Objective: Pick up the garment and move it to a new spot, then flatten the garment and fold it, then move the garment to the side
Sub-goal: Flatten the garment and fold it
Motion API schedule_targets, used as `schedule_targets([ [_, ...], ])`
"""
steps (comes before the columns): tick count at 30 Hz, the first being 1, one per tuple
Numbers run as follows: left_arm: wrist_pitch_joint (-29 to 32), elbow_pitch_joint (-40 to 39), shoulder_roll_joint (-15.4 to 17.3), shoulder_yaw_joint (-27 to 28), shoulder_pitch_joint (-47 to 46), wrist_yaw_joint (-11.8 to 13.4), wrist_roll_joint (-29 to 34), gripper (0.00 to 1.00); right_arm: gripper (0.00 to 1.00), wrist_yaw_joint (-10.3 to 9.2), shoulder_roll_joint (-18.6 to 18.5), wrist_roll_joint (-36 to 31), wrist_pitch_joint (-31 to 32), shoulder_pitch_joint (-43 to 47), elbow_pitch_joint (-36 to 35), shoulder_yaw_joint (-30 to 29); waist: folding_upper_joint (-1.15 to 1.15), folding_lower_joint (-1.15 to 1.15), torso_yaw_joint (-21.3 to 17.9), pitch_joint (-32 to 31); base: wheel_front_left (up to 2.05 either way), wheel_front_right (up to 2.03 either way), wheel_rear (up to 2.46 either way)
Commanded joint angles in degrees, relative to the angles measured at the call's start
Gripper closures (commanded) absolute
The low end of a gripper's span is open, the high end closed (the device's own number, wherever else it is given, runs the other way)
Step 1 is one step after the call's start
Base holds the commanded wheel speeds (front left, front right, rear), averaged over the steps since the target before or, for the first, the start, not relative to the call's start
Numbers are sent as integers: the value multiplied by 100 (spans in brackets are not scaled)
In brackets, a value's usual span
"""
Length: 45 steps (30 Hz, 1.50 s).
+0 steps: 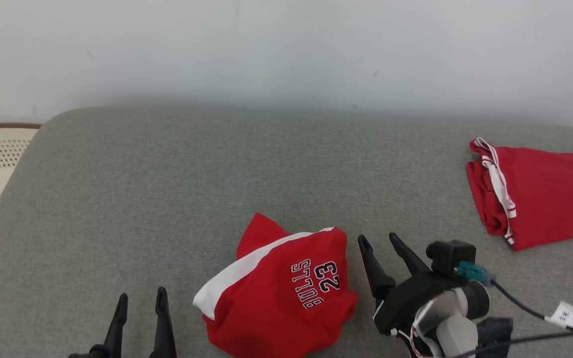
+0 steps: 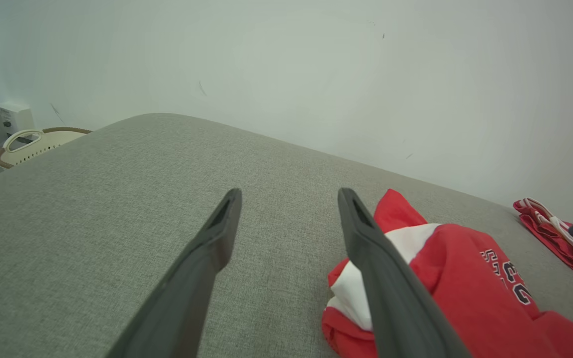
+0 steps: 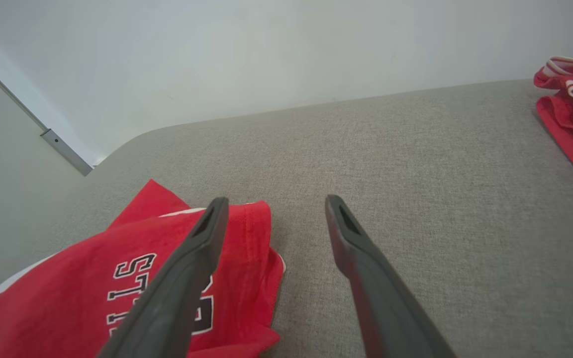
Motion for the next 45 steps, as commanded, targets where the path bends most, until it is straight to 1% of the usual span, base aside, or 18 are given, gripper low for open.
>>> schedule_targets([
  [1, -25, 60, -29, -22, -57, -47, 101, 0, 0, 1, -14, 149, -12, -251, 252, 75, 0, 0, 209, 156, 0, 0, 0],
  [7, -26, 189, -161, -93, -241, -172, 147, 0, 0, 1, -98, 568, 29, -1087, 1253, 186, 0, 0, 544, 348, 0, 0, 0],
  [9, -26, 219, -187, -97, -296, -188, 154, 0, 0, 1, -131, 733, 177, -1262, 1605, 234, 0, 0, 633, 394, 0, 0, 0],
  [10, -26, 219, -187, -97, -296, -188, 154, 0, 0, 1, -131, 733, 177, -1262, 1605, 234, 0, 0, 633, 394, 0, 0, 0],
  [13, -26, 258, -218, -87, -330, -232, 171, 0, 0, 1, -180, 952, 325, -1555, 1999, 352, 0, 0, 736, 434, 0, 0, 0],
  [16, -26, 286, -242, -74, -351, -243, 188, 0, 0, 1, -198, 1187, 617, -1670, 2394, 533, 0, 0, 804, 438, 0, 0, 0],
  [17, -26, 292, -251, -60, -345, -244, 191, 0, 20, 1, -189, 1302, 640, -1718, 2414, 588, 0, 0, 813, 437, 0, 0, 0],
  [18, -26, 296, -259, -48, -336, -245, 192, 0, 85, 1, -196, 1424, 583, -1767, 2406, 618, 0, 0, 819, 434, 0, 0, 0],
  [19, -26, 298, -265, -33, -323, -250, 191, 0, 100, 1, -228, 1512, 544, -1780, 2406, 652, 0, 0, 820, 427, 0, 0, 0],
  [23, -26, 307, -283, 69, -224, -245, 186, 0, 100, 1, -372, 1724, 410, -1804, 2425, 912, 0, 0, 735, 371, 0, 0, 0],
  [29, -26, 317, -294, 168, -197, -287, 157, 0, 100, 1, -576, 1905, 105, -2081, 2343, 1135, 0, 0, 617, 292, 0, 0, 0],
  [36, -26, 337, -301, 261, -124, -275, 155, 0, 100, 1, -822, 1857, -475, -2565, 2142, 1232, 0, 0, 463, 156, 0, 0, 0],
  [40, -26, 345, -303, 277, -42, -273, 111, 0, 100, 1, -948, 1843, -732, -2646, 1904, 1253, 0, 0, 344, 65, 0, 0, 0],
  [45, -26, 368, -303, 268, 13, -259, 81, 0, 100, 1, -1170, 1899, -840, -2275, 1334, 1375, 0, 0, 174, -35, 0, 0, 0],
])
